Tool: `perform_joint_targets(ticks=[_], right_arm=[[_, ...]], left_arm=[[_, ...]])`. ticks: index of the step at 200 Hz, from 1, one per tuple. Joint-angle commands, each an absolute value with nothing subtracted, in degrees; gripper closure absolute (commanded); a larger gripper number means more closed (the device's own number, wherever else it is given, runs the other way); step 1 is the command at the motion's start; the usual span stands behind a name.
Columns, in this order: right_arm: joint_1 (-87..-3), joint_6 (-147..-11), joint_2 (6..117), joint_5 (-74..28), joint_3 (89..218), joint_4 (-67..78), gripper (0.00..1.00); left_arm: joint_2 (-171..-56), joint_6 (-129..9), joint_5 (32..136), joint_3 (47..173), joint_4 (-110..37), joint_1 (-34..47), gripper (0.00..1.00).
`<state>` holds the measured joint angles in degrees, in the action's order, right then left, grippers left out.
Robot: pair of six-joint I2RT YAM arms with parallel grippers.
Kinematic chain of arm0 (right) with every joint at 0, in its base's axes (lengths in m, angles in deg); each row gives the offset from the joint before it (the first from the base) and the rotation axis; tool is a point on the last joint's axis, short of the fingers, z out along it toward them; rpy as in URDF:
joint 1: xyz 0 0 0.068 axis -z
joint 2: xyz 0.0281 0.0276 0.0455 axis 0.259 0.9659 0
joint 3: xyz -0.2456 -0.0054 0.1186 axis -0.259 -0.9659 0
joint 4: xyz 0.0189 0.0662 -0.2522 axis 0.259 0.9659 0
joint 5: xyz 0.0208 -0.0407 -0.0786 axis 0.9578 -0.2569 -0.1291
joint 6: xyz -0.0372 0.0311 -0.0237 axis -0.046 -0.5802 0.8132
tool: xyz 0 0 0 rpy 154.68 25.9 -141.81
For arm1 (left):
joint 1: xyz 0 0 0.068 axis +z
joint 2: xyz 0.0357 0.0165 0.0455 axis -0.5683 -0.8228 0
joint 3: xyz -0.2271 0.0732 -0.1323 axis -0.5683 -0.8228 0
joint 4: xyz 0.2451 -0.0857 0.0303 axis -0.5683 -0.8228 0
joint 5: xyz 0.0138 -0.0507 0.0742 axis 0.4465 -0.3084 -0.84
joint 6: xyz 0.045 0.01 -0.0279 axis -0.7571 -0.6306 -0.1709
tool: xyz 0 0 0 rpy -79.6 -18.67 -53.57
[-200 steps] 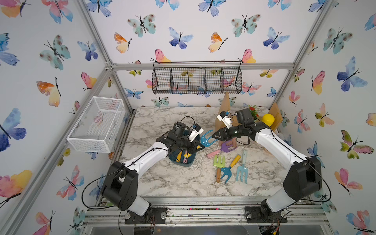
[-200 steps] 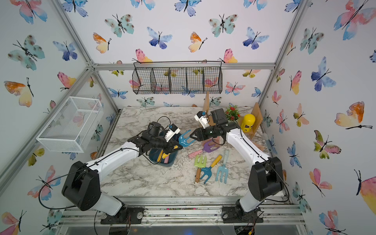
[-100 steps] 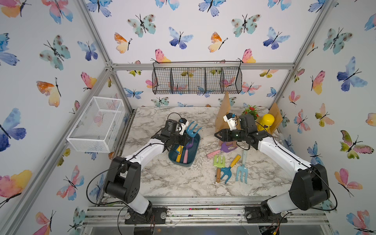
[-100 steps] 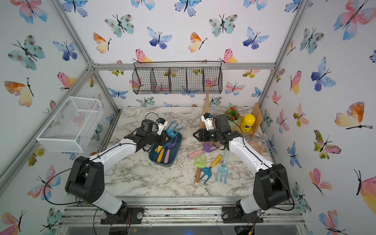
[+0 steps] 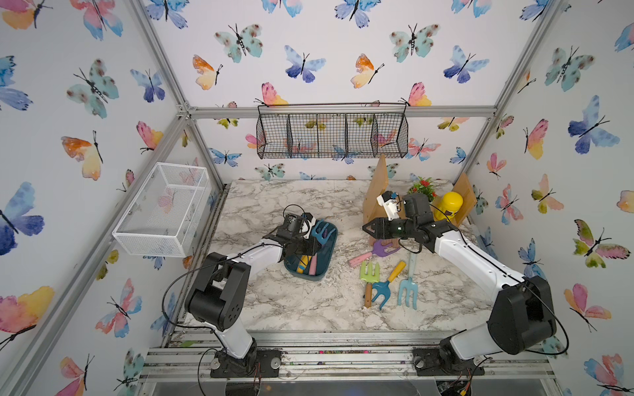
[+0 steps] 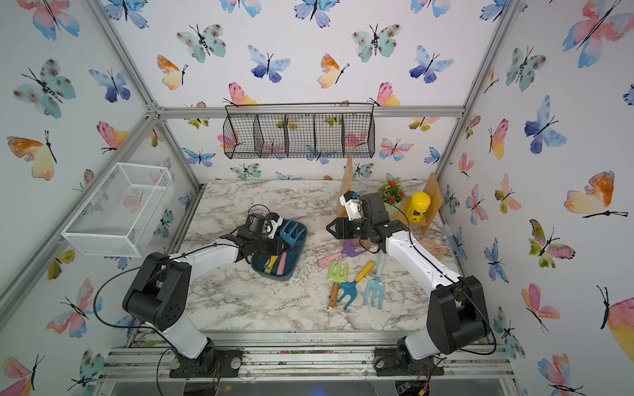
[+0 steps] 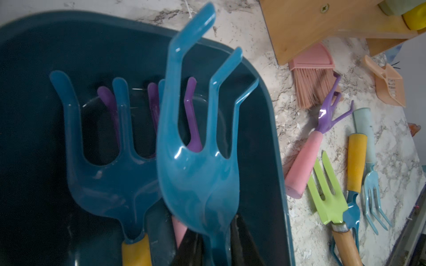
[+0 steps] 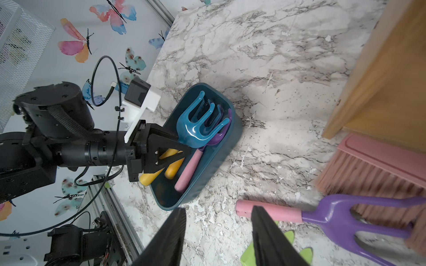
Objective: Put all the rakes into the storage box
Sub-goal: Place the rake in the storage box.
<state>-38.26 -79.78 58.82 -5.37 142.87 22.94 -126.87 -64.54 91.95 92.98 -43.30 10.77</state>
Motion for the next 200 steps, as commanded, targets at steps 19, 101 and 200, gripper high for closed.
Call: perform_joint_targets(ticks=[19,101,200], right_arm=[[-38.4,-78.4,58.8,-7.2,143.9,24.9,0.49],[-38.4,-78.9,58.1,-6.3,142.6,24.3,0.49],[-38.4,-79.8,57.6,-9.2,141.8,25.1,0.5]], left_arm=[[-129.3,-62.7,87.6,95.0,-41.2,10.0,1.0],[-130.9,-60.2,83.6,93.9,-40.8,9.5,0.88],[-128.6,-58.7,76.7,96.3,-45.2,9.5,0.43]])
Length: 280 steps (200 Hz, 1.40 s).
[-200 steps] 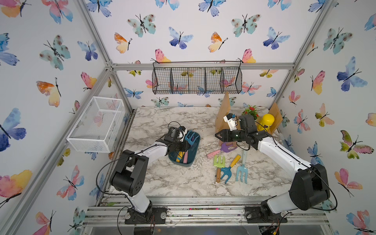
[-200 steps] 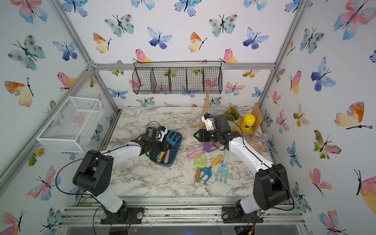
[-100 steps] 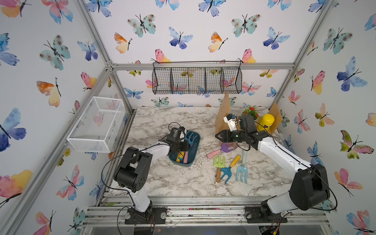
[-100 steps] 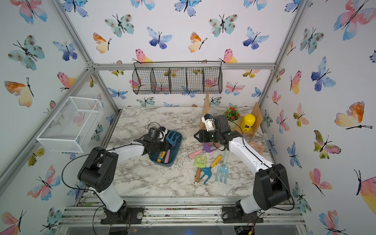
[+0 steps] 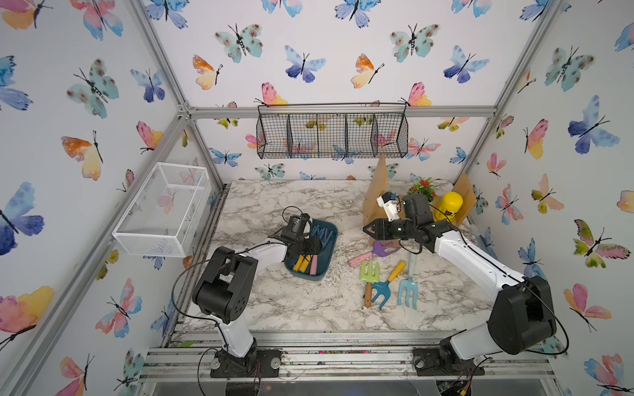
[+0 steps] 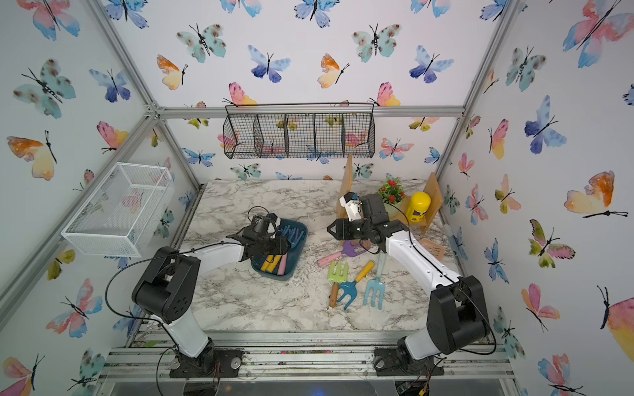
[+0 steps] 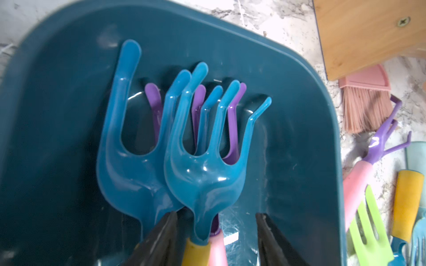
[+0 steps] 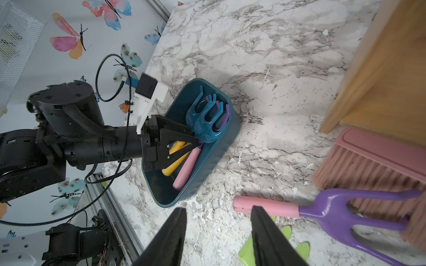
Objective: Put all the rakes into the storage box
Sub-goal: Place the rake in the storage box, then pick up the rake at the center of the board.
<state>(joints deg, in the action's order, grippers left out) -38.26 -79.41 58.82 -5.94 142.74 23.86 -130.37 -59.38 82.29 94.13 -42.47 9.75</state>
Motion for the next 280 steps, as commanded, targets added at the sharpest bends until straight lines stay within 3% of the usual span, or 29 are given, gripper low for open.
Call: perform_joint_targets(ticks=[1,47,69,123,180,205,280], right_arm=[[-38.4,-79.8,57.7,-9.4,141.8,25.1,0.5],[-38.3,-83.3,60.0,-25.4,141.6,34.2,0.49],[-38.1,-85.9,61.5,-27.7,139.2,36.4,0.49],[-38.1,-87.7,62.4,-19.7,135.4,34.0,0.48],[-38.1,-94.4,72.2,-9.2,138.5,31.5,0.41],[-38.1,-97.1,74.3,-9.1,140.3,29.4,0.36],[-38.5,-101.9,79.0,-18.2,146.3,33.3,0.35]], left_arm=[[-128.4,-58.6,76.5,96.3,-45.3,9.5,0.43],[-121.0,-61.1,71.4,99.3,-46.1,9.5,0.43],[-118.0,-62.4,72.0,100.4,-44.7,9.5,0.42],[-116.2,-62.1,73.0,100.4,-42.6,9.6,0.41],[-115.8,-62.1,73.8,99.5,-42.1,9.5,0.42],[-115.3,-62.7,73.7,99.0,-41.9,9.5,0.42],[-114.6,-63.0,73.2,98.2,-41.4,9.5,0.42]])
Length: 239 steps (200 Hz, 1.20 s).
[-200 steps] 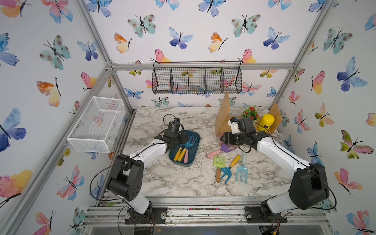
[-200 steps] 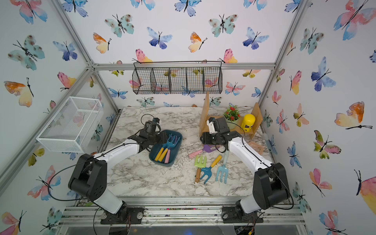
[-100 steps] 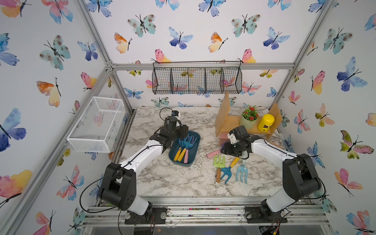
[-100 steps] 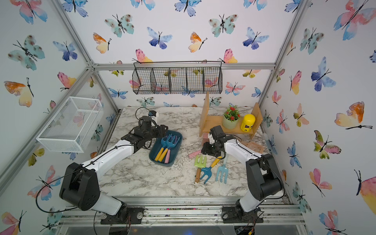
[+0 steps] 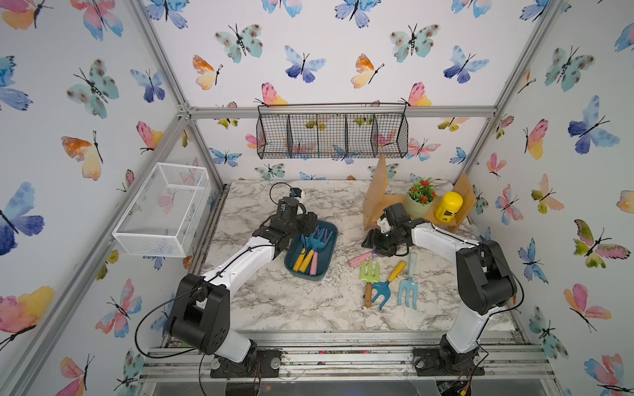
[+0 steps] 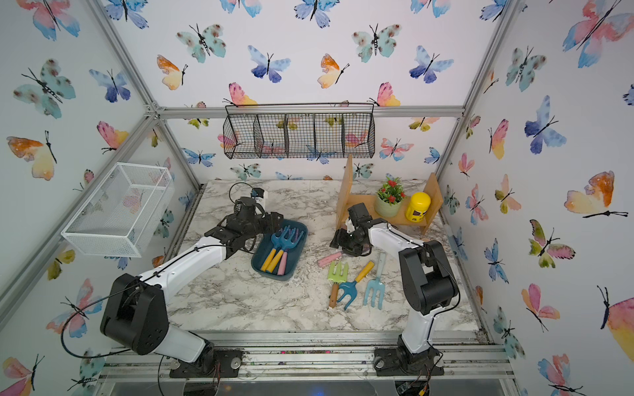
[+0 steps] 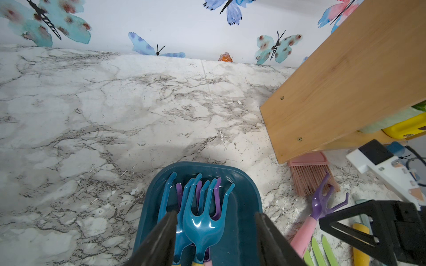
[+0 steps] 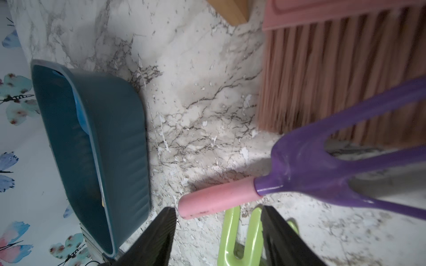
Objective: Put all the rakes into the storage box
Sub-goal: Pick up the rake at the center of the board.
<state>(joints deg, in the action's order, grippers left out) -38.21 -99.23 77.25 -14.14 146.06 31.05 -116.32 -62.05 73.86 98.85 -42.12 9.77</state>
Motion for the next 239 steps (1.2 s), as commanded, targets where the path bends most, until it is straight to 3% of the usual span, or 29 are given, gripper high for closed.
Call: perform_joint_targets(ticks=[1,167,220,239], right_arm=[[-38.5,-101.9,79.1,-18.3,146.2,33.3,0.35],[-46.2,-106.3,83.3,-35.3,148.1,38.4,0.38],[-46.4,-105.2,78.8,-42.1,141.3,39.9,0.5],[-46.4,-104.9,77.5,-43.3,138.4,39.6,0.61]], left_arm=[[-114.6,-63.0,73.2,98.1,-41.4,9.6,0.42],[-112.7,-63.9,72.0,96.3,-40.8,9.5,0.43],[-113.0,-63.7,72.3,96.0,-40.6,9.5,0.43],[-113.2,-63.5,72.7,96.1,-40.6,9.5,0.43]])
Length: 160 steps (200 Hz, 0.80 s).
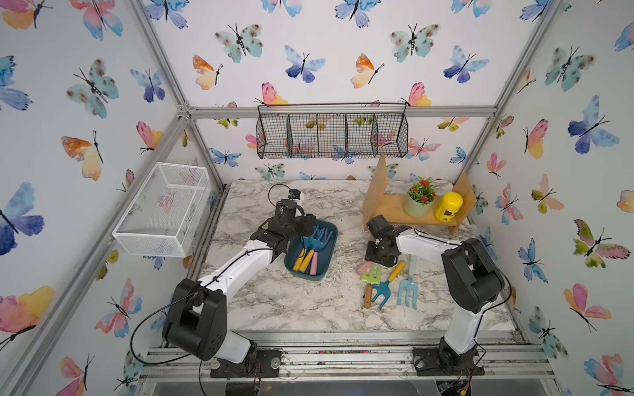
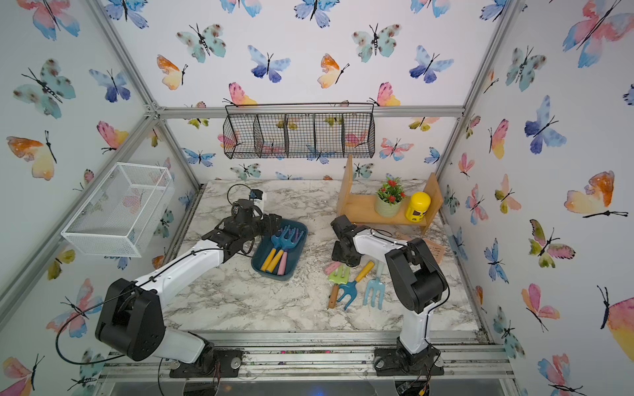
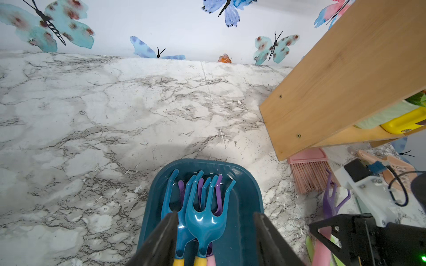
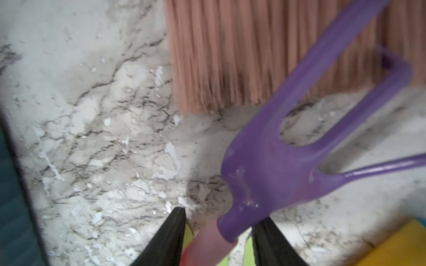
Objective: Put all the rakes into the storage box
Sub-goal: Pick up the rake at the center of the board.
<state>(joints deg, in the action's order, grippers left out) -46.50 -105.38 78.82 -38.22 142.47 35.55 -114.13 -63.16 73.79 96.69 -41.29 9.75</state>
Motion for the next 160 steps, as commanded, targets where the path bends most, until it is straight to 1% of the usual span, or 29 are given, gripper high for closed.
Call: perform_joint_targets(ticks=[1,8,34,48,67,76,124,160], right_arm=[[-46.4,-104.9,77.4,-43.3,138.3,39.6,0.62],[-46.4,-104.8,77.1,-43.6,137.5,39.6,0.65],[-46.4,-104.1,76.2,-43.7,135.8,39.0,0.73],[-46.4,-103.1,75.5,-43.5,135.6,38.3,0.81],[-46.4,-101.7,73.6,-43.2,135.6,37.0,0.94],[-46.4,-100.8,72.3,-43.0,135.7,36.1,0.98],[-46.4,-97.6,67.3,-40.5,138.4,34.0,0.98],[-46.4,-96.6,64.6,-33.7,139.5,29.6,0.98]], left_arm=[[-113.2,-63.5,72.8,96.1,-40.6,9.5,0.43],[-113.2,-63.4,73.0,96.2,-40.7,9.6,0.43],[-113.7,-63.4,74.7,96.5,-41.0,9.6,0.41],[-114.0,-63.4,75.6,96.9,-41.4,9.6,0.41],[-114.7,-63.4,77.4,97.5,-42.0,9.6,0.4],[-115.0,-63.3,78.2,97.7,-42.0,9.6,0.39],[-115.5,-63.2,81.0,99.0,-42.7,9.6,0.39],[-115.3,-64.7,86.8,99.3,-44.0,9.6,0.38]])
